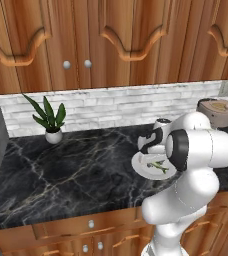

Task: Place the fish on the counter behind the older fish on the same shelf of the fridge to maintain FIFO order. Close the fridge door when finished.

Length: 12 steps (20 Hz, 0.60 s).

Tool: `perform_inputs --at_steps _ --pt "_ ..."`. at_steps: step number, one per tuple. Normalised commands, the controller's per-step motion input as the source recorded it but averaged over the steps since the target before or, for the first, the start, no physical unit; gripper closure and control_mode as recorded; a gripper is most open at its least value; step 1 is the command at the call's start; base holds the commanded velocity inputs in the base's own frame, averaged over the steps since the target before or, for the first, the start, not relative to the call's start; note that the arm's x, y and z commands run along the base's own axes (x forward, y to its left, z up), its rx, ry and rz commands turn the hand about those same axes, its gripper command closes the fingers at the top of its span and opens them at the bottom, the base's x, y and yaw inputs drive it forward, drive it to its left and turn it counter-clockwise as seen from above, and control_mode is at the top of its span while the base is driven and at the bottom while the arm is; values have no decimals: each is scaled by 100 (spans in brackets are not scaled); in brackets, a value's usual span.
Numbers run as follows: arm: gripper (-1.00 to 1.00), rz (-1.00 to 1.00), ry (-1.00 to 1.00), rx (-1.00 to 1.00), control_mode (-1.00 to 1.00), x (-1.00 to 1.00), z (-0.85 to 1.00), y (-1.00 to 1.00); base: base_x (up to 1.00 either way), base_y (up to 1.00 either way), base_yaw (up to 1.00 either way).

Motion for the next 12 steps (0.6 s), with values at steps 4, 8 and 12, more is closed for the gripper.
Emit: perform_inputs --at_steps 4,8,12 --pt "100 0 0 0 -100 0 0 0 0 0 0" --pt "100 0 -4 0 -100 -2 3 7 0 0 0" --pt "100 0 -19 0 -100 -30 54 0 0 0 0"
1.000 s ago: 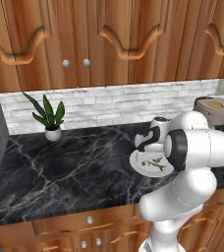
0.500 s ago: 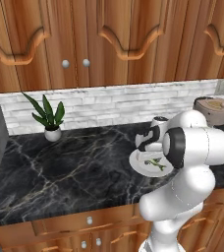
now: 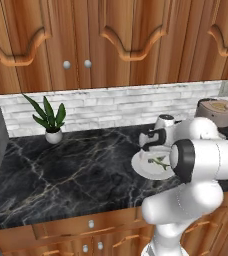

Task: Place the fish on the counter behind the older fish on the same shelf of the fridge to maintain FIFO order. Close the fridge door when finished.

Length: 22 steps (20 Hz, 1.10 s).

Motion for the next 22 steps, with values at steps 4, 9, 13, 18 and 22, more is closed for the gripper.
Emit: perform_inputs --at_steps 4,9,13,18,22 --pt "100 0 -25 0 -100 -42 88 0 0 0 0" --pt "100 0 -26 0 -100 -54 84 0 0 0 0" --pt "100 0 -18 0 -100 -38 85 0 0 0 0" --pt "100 0 -13 0 -100 -28 74 9 0 0 0" --pt "100 0 -10 0 -100 -28 49 14 0 0 0"
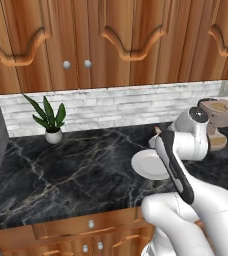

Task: Place the fish on the counter behind the older fish on the same shelf of the fridge to maintain FIFO order. Close the fridge door when finished.

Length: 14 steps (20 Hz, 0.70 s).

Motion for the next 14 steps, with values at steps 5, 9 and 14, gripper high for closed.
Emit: perform_inputs --at_steps 5,9,14 --pt "100 0 1 0 -100 -2 13 10 0 0 0" --pt "100 0 3 -1 -100 0 -9 9 0 0 0" --pt "100 0 0 0 100 -1 -2 1 -57 -3 -11"
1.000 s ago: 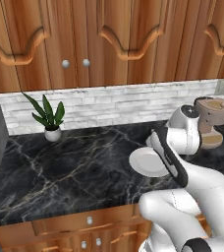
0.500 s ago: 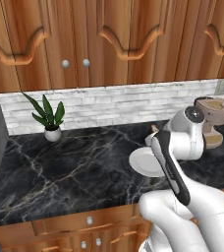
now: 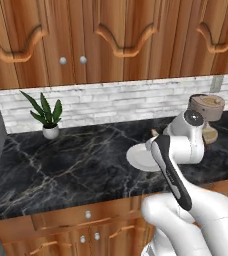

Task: Place the fish on the counter behind the older fish on the same shelf of the fridge to maintain FIFO order. Close the fridge door when finished.

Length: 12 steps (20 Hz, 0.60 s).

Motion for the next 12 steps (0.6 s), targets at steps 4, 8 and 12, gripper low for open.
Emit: perform_inputs --at_steps 4,8,12 --pt "100 0 0 0 100 0 0 0 -65 0 -33" --pt "100 0 0 0 100 0 0 0 -51 13 -36" --pt "100 0 0 0 100 0 0 0 -37 7 -38"
